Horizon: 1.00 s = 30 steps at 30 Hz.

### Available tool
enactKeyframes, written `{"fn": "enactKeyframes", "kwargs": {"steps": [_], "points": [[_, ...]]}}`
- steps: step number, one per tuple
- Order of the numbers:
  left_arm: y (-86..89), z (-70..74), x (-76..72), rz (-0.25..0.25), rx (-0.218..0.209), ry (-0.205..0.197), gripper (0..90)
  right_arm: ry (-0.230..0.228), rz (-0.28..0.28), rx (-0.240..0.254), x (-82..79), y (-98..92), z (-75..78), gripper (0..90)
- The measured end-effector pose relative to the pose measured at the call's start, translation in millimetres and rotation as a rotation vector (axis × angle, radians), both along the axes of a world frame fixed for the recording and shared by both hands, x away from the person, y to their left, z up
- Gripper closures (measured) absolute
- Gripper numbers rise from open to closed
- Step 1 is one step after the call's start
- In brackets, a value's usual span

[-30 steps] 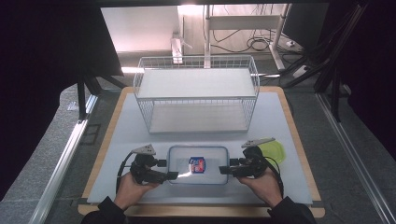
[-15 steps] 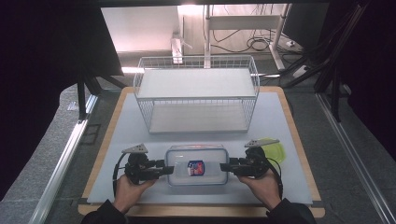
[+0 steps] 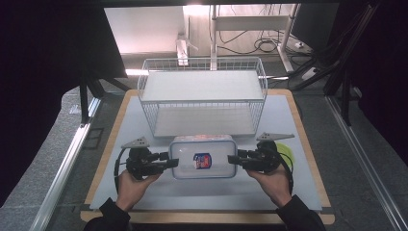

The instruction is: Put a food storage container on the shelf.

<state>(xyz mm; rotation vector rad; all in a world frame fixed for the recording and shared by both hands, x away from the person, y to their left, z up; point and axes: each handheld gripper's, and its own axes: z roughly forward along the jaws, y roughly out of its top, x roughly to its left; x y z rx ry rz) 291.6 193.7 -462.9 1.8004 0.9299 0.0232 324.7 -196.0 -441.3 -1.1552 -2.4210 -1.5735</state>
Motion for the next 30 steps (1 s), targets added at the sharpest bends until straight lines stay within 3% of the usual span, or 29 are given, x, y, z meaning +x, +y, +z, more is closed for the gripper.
{"fn": "enactKeyframes", "kwargs": {"steps": [6,19,30], "points": [[3.7,22.4,9.9,0.012,-0.017,-0.035,50.9,-0.039,0.002,0.011,10.9,3.3,21.4,53.4],[8.0,76.6,30.6,0.031,-0.012,-0.107,51.0,-0.076,0.003,0.063,36.0,5.4,64.0,53.4],[19.1,116.0,59.0,0.054,-0.017,-0.111,50.9,-0.087,0.013,0.081,67.5,16.3,100.3,53.4]]}}
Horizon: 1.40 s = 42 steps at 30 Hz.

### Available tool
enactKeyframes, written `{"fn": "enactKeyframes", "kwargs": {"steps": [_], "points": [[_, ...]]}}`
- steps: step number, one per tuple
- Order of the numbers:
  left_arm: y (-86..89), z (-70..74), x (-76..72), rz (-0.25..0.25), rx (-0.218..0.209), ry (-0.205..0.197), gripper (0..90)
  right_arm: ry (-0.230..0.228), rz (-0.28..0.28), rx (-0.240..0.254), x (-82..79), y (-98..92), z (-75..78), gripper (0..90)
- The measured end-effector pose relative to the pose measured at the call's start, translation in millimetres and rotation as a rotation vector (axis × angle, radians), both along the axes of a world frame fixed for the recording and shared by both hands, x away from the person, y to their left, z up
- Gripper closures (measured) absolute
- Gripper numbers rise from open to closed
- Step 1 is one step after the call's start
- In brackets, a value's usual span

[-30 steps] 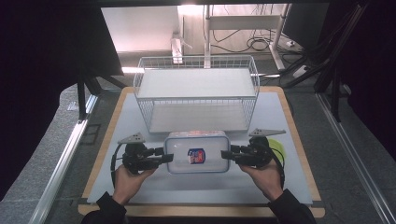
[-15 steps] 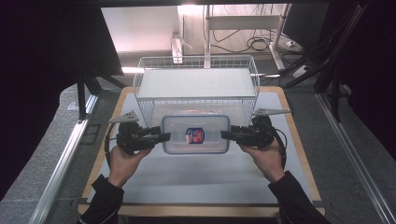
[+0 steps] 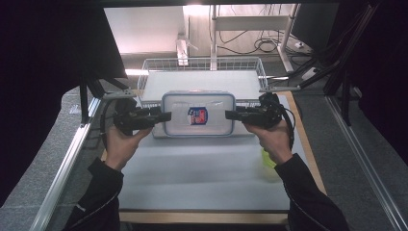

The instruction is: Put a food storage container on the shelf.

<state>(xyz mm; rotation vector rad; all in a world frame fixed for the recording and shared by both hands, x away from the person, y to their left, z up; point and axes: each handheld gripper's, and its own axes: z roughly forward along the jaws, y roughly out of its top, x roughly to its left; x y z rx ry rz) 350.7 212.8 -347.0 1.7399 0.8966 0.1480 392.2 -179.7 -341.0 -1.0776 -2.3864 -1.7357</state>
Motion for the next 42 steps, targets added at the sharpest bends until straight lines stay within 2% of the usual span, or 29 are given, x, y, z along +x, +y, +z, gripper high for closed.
{"fn": "enactKeyframes", "kwargs": {"steps": [5,10,17,22,27,34,37,42], "points": [[4.1,13.3,15.1,0.010,-0.015,-0.002,50.8,-0.007,-0.005,0.004,18.9,5.5,17.5,53.4],[7.4,25.1,30.9,0.017,-0.029,0.005,50.8,-0.007,-0.014,0.013,31.2,8.2,27.2,53.3],[9.3,33.3,54.4,0.023,-0.059,0.021,50.7,-0.009,-0.037,0.013,51.2,11.2,41.0,53.1],[7.0,32.6,71.7,0.021,-0.071,0.034,50.6,-0.012,-0.059,0.006,65.3,11.4,48.8,52.8],[6.0,31.3,81.9,0.031,-0.086,0.034,50.6,-0.005,-0.077,0.014,77.1,10.4,50.1,52.6],[3.0,26.5,93.0,0.052,-0.082,0.062,50.1,0.030,-0.088,0.032,92.3,9.1,41.7,52.4],[2.1,25.1,93.9,0.056,-0.090,0.051,49.9,0.044,-0.088,0.049,95.2,8.0,39.0,52.4],[-2.4,24.2,92.1,0.066,-0.061,0.019,48.2,0.020,-0.090,0.034,96.3,7.1,40.0,51.5]]}}
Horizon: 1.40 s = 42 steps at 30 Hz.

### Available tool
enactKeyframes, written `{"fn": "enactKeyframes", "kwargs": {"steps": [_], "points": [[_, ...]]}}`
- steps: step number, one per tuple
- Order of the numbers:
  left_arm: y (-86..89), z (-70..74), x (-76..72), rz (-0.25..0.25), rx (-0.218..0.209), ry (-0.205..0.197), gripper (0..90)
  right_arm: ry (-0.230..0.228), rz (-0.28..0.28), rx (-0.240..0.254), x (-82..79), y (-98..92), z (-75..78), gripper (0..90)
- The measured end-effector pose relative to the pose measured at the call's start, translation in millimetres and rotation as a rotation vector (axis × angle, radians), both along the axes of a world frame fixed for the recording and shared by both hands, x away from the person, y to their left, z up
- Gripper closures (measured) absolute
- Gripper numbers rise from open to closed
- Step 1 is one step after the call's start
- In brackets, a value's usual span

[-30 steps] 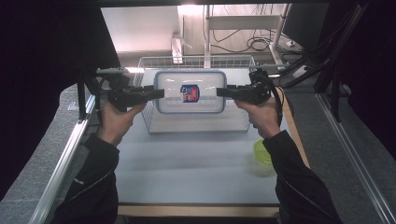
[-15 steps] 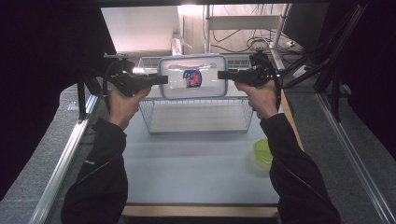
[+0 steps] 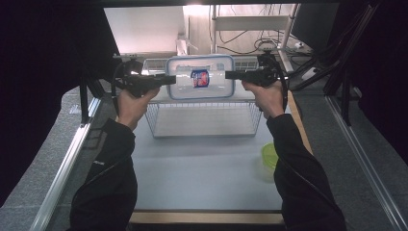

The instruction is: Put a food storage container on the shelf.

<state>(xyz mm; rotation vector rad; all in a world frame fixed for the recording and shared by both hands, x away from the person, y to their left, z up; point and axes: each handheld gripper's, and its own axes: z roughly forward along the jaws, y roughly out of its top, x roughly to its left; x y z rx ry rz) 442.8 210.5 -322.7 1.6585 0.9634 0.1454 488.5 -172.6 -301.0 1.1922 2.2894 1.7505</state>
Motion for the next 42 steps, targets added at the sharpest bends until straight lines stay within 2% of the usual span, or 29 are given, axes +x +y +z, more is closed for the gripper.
{"fn": "enactKeyframes", "kwargs": {"steps": [5,10,15,17,20,24,25,28,32,35,38,42], "points": [[-3.8,-1.0,-1.4,0.005,0.027,-0.041,45.5,-0.040,-0.011,-0.019,-1.3,0.4,0.0,48.5],[-12.1,0.3,-2.3,0.025,0.105,-0.074,38.7,-0.063,-0.019,-0.072,-1.8,6.8,-0.5,44.3],[-14.9,-0.1,-1.1,0.036,0.117,-0.084,35.7,-0.060,-0.020,-0.074,-1.6,6.7,-0.8,44.5],[-16.3,-0.9,-0.5,0.032,0.137,-0.095,33.7,-0.058,-0.019,-0.078,-1.4,6.5,-0.9,44.1],[-19.1,-2.6,0.4,0.033,0.152,-0.092,28.9,-0.063,-0.027,-0.103,-0.7,7.2,-2.3,45.4],[-16.9,-5.2,4.8,0.026,0.136,-0.065,24.1,-0.059,-0.036,-0.145,0.5,11.3,-7.9,45.3],[-16.8,-6.1,5.9,0.021,0.142,-0.065,22.9,-0.054,-0.035,-0.140,1.4,11.3,-9.7,45.1],[-15.4,-7.1,9.0,0.018,0.124,-0.050,20.5,-0.039,-0.036,-0.118,3.2,8.9,-12.8,46.5],[-15.3,-6.4,11.6,0.016,0.146,-0.052,17.3,-0.035,-0.034,-0.103,2.6,6.3,-12.6,48.2],[-18.4,-5.3,11.1,0.058,0.186,-0.071,9.8,-0.034,-0.029,-0.096,1.4,6.4,-12.3,47.3],[-16.5,-3.9,11.2,0.085,0.181,-0.077,10.7,-0.024,-0.030,-0.070,1.5,4.4,-12.7,47.4],[-15.2,-2.4,9.8,0.069,0.155,-0.085,16.1,-0.033,-0.041,-0.060,1.2,1.5,-11.4,48.6]]}}
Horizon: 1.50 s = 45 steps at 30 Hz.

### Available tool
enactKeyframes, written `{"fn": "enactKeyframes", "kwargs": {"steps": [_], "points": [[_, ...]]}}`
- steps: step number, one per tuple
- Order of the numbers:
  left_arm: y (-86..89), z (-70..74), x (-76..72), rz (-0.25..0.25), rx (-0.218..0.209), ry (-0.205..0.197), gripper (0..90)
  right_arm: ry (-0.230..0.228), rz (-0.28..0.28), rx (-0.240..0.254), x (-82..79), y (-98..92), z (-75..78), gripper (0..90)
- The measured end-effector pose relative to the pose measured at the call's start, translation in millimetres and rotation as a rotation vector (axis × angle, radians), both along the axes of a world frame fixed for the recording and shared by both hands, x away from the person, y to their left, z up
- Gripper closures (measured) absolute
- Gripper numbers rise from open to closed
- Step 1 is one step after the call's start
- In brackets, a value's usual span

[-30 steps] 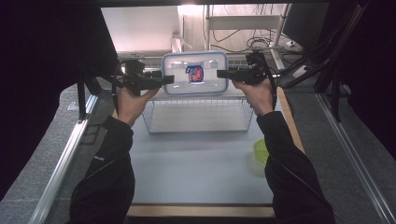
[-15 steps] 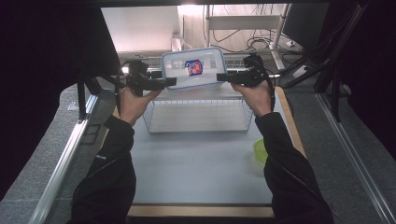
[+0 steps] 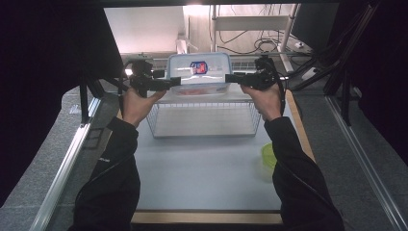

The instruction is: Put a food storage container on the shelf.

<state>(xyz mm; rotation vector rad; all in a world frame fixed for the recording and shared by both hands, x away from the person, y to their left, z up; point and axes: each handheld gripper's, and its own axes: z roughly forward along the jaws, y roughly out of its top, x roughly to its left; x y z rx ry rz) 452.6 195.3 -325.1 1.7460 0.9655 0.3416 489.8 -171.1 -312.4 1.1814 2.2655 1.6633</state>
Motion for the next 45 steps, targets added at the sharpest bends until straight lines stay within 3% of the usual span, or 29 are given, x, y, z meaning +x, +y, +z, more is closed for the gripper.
{"fn": "enactKeyframes", "kwargs": {"steps": [2,4,8,10,13,15,17,20,24,34,38,45], "points": [[-0.4,2.1,-3.4,0.010,0.032,-0.021,20.3,-0.015,-0.010,0.010,-0.5,-1.8,1.6,48.7],[1.0,2.5,-7.8,0.011,0.045,-0.041,23.0,-0.028,-0.014,-0.013,-2.2,-2.9,3.3,48.6],[9.4,-3.0,-18.4,-0.008,-0.024,-0.053,37.0,-0.067,-0.013,-0.036,-9.7,-9.5,3.8,52.4],[11.5,-9.3,-22.7,-0.011,-0.039,-0.049,46.7,-0.080,-0.007,-0.059,-14.8,-11.8,2.4,61.4],[10.5,-16.4,-28.4,-0.009,-0.024,-0.063,67.3,-0.109,0.000,-0.113,-22.7,-10.3,-2.7,77.8],[9.8,-21.0,-28.4,-0.058,-0.039,-0.048,79.6,-0.113,0.033,-0.123,-25.9,-7.3,-7.2,84.5],[5.5,-23.1,-27.4,-0.061,-0.001,-0.042,84.2,-0.115,0.057,-0.142,-27.0,-1.9,-11.2,88.1],[-1.2,-24.2,-24.3,-0.048,0.036,-0.041,85.0,-0.116,0.069,-0.173,-25.0,7.4,-15.4,89.3],[-6.5,-24.2,-19.0,-0.030,0.070,-0.036,85.4,-0.120,0.062,-0.171,-20.3,13.8,-17.3,89.6],[-8.4,-28.2,-12.1,-0.019,0.089,-0.020,82.7,-0.121,0.011,-0.167,-13.7,15.6,-18.8,89.8],[-8.7,-26.9,-18.7,-0.033,0.086,-0.041,79.7,-0.126,0.021,-0.157,-17.7,15.7,-18.9,88.4],[-12.6,-30.1,-38.5,-0.049,0.138,-0.080,63.2,-0.151,0.051,-0.188,-34.1,16.0,-19.3,78.3]]}}
